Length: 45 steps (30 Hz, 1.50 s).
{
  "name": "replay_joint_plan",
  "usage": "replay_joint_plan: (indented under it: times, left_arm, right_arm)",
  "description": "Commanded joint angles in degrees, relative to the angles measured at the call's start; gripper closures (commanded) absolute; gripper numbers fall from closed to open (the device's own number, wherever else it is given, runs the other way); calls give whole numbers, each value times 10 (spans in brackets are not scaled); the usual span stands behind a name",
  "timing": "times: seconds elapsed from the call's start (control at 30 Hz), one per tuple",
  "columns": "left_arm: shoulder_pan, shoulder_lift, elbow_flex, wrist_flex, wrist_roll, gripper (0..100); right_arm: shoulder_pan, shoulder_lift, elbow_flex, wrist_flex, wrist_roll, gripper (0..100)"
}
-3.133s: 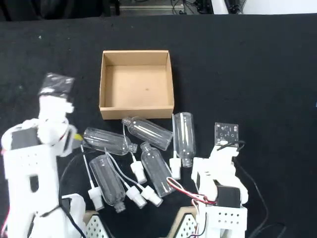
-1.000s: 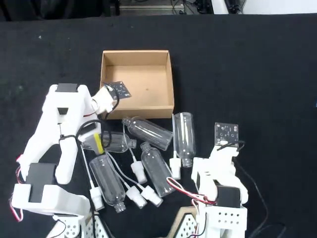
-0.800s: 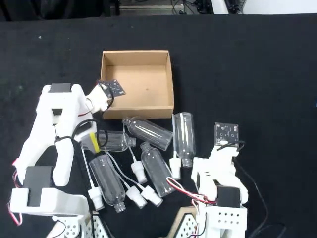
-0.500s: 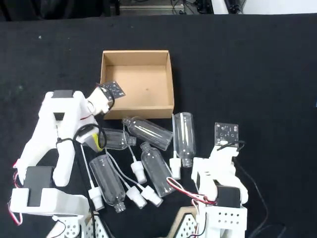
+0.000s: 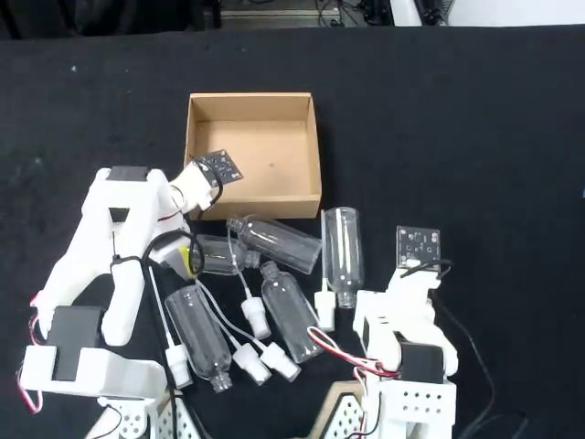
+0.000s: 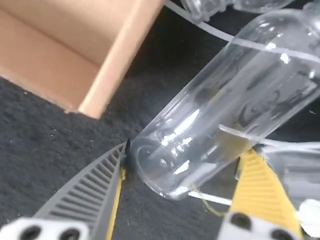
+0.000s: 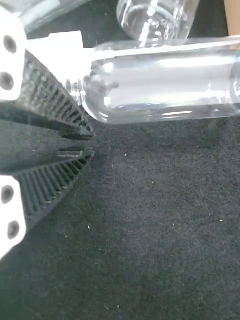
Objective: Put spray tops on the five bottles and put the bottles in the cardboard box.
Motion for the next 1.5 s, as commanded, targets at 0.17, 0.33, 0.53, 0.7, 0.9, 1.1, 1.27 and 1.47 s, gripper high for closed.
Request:
replay_joint_plan:
  times: [0.17,0.33,0.53,0.7,0.9,1.1,1.27,1.47]
  left_arm:
    - [-6,-26,-46,63,-28,683]
    - [-51,-33,-15,29,-54,683]
    - [-140,-34,-18,26,-87,683]
    - [-163,-69,-51,75,-83,683]
    - [-91,-150,-105,182,53,683]
    - [36,-161,-104,209,279,683]
    - [109,-142,-104,226,468,682]
    - [149,-113,-104,224,595,682]
  right_arm:
    - [-3,-56,-5,4,-3,987]
    - [-3,-56,-5,4,-3,987]
    - [-3,-56,-5,4,-3,987]
    - [-3,-56,-5,4,-3,987]
    - [-3,-56,-5,4,-3,987]
    - [-3,-56,-5,4,-3,987]
    - [-3,-56,-5,4,-3,987]
    - [-3,-56,-5,4,-3,987]
